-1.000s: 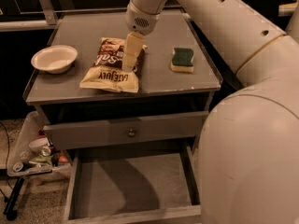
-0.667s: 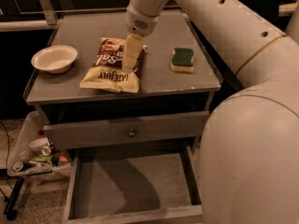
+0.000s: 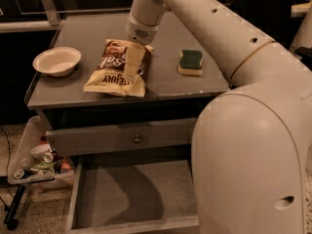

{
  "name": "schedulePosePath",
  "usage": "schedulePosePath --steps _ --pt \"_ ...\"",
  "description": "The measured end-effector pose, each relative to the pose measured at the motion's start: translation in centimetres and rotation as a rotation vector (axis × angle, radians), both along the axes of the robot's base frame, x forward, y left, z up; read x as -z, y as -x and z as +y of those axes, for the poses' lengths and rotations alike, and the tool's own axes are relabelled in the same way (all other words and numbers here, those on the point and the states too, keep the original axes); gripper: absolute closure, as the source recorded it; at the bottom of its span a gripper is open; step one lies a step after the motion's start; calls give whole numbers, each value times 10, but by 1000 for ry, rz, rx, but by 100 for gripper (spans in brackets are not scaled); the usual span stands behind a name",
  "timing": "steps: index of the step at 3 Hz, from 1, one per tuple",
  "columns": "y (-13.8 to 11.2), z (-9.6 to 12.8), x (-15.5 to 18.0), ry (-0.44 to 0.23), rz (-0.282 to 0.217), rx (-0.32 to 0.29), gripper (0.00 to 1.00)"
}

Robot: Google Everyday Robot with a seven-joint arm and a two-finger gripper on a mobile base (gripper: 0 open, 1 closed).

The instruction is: Place brown chip bag into middle drawer

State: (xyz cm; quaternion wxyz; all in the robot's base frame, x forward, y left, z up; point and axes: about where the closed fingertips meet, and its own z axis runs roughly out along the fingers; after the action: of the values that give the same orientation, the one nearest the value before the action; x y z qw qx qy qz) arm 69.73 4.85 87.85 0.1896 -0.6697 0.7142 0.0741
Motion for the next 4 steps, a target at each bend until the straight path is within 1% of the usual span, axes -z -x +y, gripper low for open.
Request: schedulePosePath --steps 1,2,3,4 --pt "-1 9 26 1 48 -12 0" --pt "-4 14 42 6 76 -25 0" --pt "-4 14 41 6 76 -26 18" --pt "-4 14 40 6 76 -26 42"
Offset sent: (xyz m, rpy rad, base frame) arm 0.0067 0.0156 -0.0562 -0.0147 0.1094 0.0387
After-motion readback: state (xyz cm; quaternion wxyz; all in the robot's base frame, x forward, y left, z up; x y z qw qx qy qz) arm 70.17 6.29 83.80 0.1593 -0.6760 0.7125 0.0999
